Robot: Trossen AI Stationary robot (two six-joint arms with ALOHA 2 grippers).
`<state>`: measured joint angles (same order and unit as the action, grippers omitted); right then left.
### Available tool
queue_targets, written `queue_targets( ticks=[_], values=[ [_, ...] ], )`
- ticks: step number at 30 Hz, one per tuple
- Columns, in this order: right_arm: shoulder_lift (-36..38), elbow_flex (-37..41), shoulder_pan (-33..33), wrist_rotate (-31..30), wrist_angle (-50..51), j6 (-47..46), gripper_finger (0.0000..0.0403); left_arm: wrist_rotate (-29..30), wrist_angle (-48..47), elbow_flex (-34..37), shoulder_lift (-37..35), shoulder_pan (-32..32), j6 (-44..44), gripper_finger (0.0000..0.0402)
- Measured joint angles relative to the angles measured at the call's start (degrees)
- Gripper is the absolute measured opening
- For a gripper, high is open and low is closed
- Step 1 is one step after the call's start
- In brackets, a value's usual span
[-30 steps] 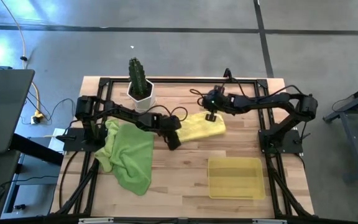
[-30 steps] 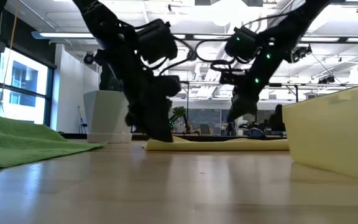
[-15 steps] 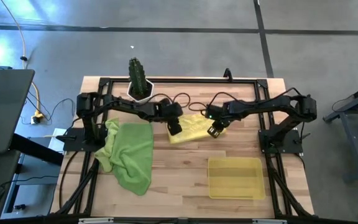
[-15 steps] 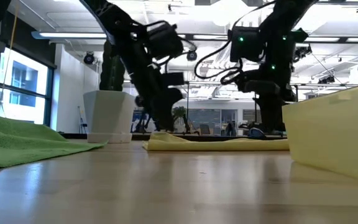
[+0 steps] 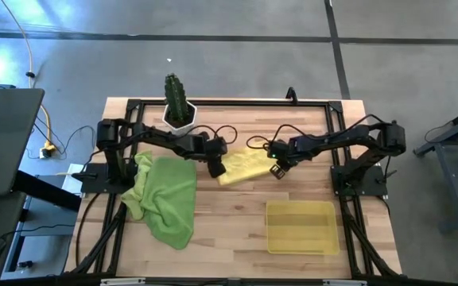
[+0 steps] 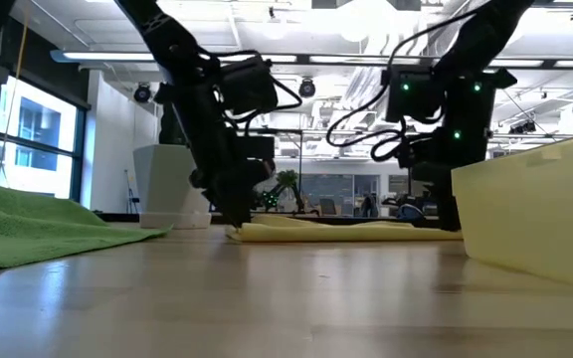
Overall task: Roll microfiber towels into tight, uniform cylinder then place into a basket
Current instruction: Fold the yellow towel
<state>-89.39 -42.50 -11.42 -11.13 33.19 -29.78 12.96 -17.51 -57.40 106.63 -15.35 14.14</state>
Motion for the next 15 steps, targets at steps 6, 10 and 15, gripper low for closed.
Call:
queue_targets(
  ticks=[6, 10, 15],
  values=[
    [-0.2, 1.5, -3.6, -11.0, -8.2, 14.2, 0.0094, -1.5, 1.1, 0.2, 0.1, 4.8, 1.8, 0.0127],
    [-0.2, 1.5, -7.1, -16.3, -16.8, 26.3, 0.0094, -3.8, 3.4, 0.3, 0.2, 7.6, 1.9, 0.0127],
    [-0.2, 1.5, -11.0, -15.8, -29.4, 37.7, 0.0094, -8.6, 9.4, 0.5, 0.6, 9.9, 1.7, 0.0127]
  ],
)
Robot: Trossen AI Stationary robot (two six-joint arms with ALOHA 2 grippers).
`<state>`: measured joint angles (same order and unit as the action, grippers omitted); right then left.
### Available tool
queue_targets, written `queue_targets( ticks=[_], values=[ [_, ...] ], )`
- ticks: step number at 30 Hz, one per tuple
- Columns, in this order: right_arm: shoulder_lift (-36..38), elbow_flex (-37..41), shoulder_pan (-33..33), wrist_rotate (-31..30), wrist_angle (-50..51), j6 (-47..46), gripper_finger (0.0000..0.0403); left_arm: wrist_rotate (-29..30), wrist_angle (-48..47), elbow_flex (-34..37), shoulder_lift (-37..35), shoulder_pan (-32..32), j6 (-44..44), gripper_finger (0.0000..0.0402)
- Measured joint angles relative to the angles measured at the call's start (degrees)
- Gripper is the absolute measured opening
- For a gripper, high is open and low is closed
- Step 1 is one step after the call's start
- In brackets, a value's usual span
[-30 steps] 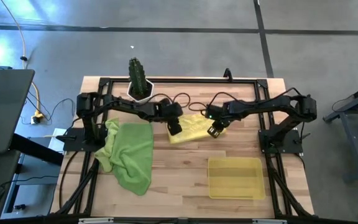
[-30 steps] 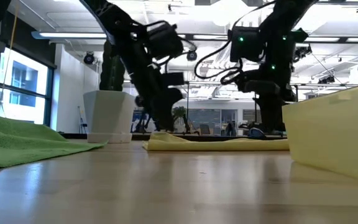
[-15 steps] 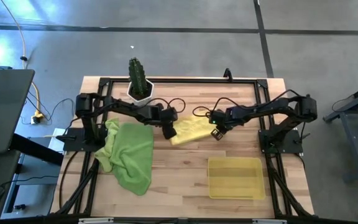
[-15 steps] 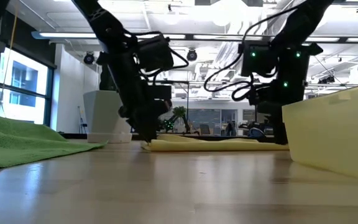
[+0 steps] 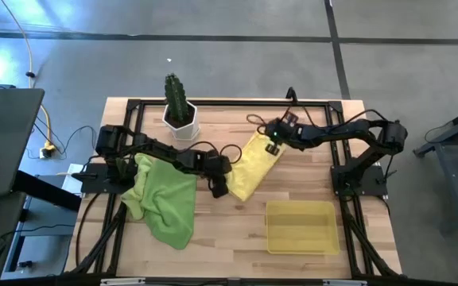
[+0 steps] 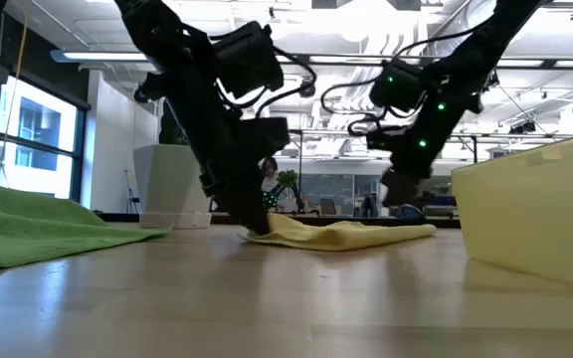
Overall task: Roll microfiber towels into tight, uniform cylinder then place into a basket
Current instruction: Fold the yellow towel
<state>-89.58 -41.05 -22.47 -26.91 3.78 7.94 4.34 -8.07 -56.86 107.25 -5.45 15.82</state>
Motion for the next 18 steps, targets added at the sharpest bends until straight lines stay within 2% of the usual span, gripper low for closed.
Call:
queue_targets(
  ticks=[2, 5, 8, 11, 15, 18],
  values=[
    [0.0, -1.1, -0.6, 0.4, -0.7, -0.6, 0.0094, -0.2, 1.9, -0.1, -0.1, 0.7, -2.0, 0.0127],
    [0.0, -4.9, -0.3, 2.3, 7.6, -8.6, 0.0094, 1.7, -0.2, -1.6, -0.1, 0.8, -4.5, 0.0127],
    [0.0, -8.5, 0.9, 9.9, 20.4, -19.4, 0.0094, 4.9, -1.7, -4.1, -0.1, -0.1, -7.6, 0.0127],
    [0.0, -9.5, 2.9, 16.7, 27.3, -27.2, 0.0094, 5.3, -1.8, -5.9, -0.1, -1.1, -12.3, 0.0127],
    [0.1, -7.8, 6.7, 16.3, 27.4, -31.4, 0.0094, 4.5, 0.3, -6.3, -0.2, -2.3, -18.8, 0.0127],
    [0.1, -5.8, 8.6, 14.5, 26.4, -34.9, 0.0094, 4.7, 0.3, -6.3, -0.2, -3.3, -19.3, 0.0127]
  ],
)
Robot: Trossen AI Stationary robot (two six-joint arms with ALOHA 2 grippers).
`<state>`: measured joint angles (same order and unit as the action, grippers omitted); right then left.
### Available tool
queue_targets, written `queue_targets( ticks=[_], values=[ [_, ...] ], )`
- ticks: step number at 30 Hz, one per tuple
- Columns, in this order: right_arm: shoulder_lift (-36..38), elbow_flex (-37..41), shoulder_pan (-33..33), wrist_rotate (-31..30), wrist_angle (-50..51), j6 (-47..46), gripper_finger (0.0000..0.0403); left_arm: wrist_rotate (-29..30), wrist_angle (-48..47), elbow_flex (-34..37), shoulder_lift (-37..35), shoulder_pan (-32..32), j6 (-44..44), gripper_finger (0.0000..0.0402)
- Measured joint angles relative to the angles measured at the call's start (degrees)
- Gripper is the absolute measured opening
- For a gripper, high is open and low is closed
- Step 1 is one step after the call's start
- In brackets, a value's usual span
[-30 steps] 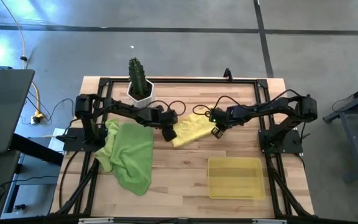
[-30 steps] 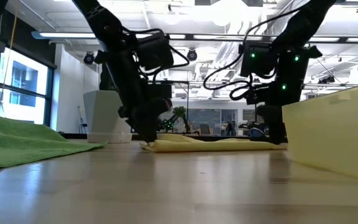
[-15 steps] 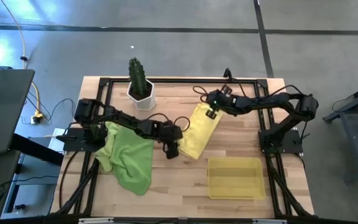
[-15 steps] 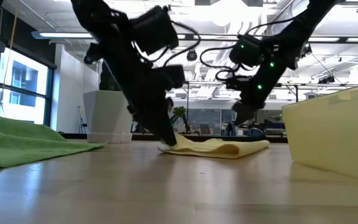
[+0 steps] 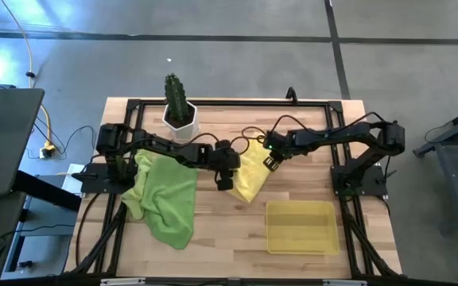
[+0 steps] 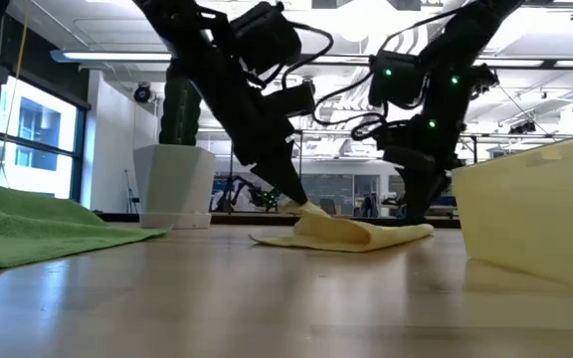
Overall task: Roll microfiber towels into tight, uniform cylinder then place into a basket
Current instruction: Fold the yellow towel
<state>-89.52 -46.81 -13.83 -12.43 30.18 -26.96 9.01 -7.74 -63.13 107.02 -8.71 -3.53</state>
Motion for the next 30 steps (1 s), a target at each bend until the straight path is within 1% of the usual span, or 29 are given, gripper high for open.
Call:
queue_targets(
  ticks=[3, 6, 10, 11, 13, 17, 22, 24, 26, 28, 30],
  values=[
    [0.0, 2.1, 0.8, -1.6, -0.4, -2.8, 0.0094, 0.1, -1.7, 0.0, 0.0, -0.6, 1.9, 0.0127],
    [0.0, 4.0, 0.7, -1.7, -2.2, -4.1, 0.0094, -0.9, -5.7, 0.0, 0.0, -0.5, 6.1, 0.0127],
    [0.0, 5.9, 0.3, -2.5, -6.0, -2.9, 0.0094, -9.4, -11.4, 0.0, 0.0, 0.5, 11.7, 0.0127],
    [0.0, 6.2, 0.1, -3.3, -7.4, -2.2, 0.0094, -10.2, -11.8, 0.0, 0.0, 0.8, 12.4, 0.0127],
    [0.0, 7.0, -0.6, -5.5, -9.9, 1.0, 0.0094, -9.6, -12.0, 0.0, 0.0, 1.4, 12.8, 0.0127],
    [0.0, 8.0, -3.4, -8.3, -16.9, 9.6, 0.0094, -4.6, -10.2, 0.0, 0.0, 1.8, 11.9, 0.0127],
    [-0.1, 8.4, -7.4, -8.4, -25.6, 23.9, 0.0094, -2.0, -6.0, 0.0, -0.1, 2.0, 12.4, 0.0127],
    [-0.1, 8.2, -8.6, -8.4, -27.2, 27.8, 0.0094, -0.9, -4.5, 0.0, -0.1, 2.1, 12.3, 0.0127],
    [0.0, 6.9, -9.4, -8.4, -25.5, 27.4, 0.0094, -0.2, -3.7, 0.0, -0.7, 2.1, 11.4, 0.0127],
    [0.5, 4.7, -9.5, -7.2, -21.1, 22.6, 0.0094, 0.3, -2.2, -0.1, -1.2, 2.1, 9.6, 0.0127],
    [1.0, 2.7, -9.1, -3.7, -15.5, 16.2, 0.0094, 0.4, -1.4, -0.1, -1.2, 2.0, 8.2, 0.0127]
  ],
)
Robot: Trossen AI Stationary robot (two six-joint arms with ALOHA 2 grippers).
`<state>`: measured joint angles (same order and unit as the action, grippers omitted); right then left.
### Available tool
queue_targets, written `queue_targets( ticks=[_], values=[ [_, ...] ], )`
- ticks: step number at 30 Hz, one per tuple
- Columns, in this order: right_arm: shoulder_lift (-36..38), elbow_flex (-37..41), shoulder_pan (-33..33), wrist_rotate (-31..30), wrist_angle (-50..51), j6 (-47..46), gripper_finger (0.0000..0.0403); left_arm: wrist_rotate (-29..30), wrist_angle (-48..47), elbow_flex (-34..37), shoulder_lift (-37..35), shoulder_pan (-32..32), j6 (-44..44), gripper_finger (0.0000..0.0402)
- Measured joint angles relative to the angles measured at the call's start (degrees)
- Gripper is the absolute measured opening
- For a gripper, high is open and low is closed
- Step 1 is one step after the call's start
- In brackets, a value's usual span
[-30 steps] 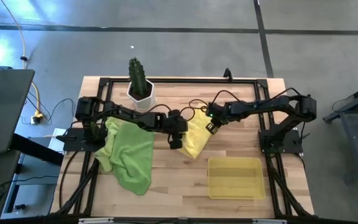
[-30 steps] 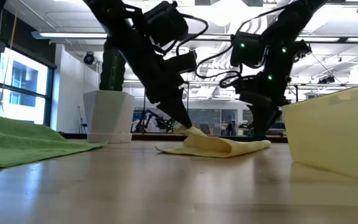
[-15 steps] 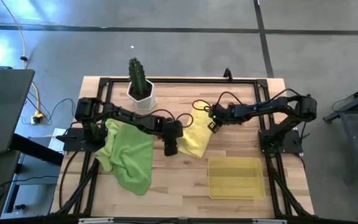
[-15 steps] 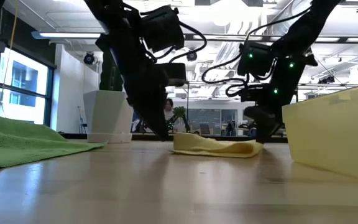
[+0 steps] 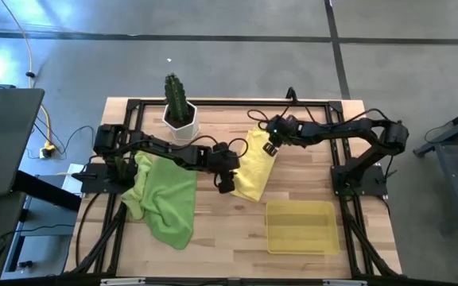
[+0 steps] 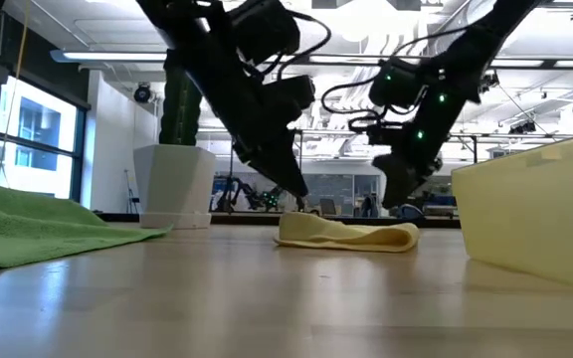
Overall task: Roll microfiber towels into tight, uniform cylinder then place into a basket
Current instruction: Fold the yellow towel
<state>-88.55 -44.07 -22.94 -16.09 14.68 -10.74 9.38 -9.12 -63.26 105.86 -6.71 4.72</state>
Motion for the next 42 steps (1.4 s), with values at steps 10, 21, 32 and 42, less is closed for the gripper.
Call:
queue_targets(
  ticks=[10, 21, 32, 42],
  values=[
    [-0.5, 2.9, 5.7, 1.0, 3.9, -8.5, 0.0094, -0.8, 1.6, 0.1, 4.9, -0.9, 2.5, 0.0126],
    [-1.6, 6.5, 2.4, -2.4, -8.5, -0.7, 0.0094, -3.7, 3.0, -0.1, 7.8, 2.6, 3.7, 0.0126],
    [-6.7, 5.2, -2.8, -1.9, -21.0, 11.2, 0.0094, 0.7, 9.4, 0.2, 8.0, 3.5, 4.1, 0.0126],
    [-0.1, -3.3, -0.9, 0.6, 0.9, 3.1, 0.0094, 1.4, 10.4, -0.2, 5.7, 2.3, 4.3, 0.0126]
  ],
)
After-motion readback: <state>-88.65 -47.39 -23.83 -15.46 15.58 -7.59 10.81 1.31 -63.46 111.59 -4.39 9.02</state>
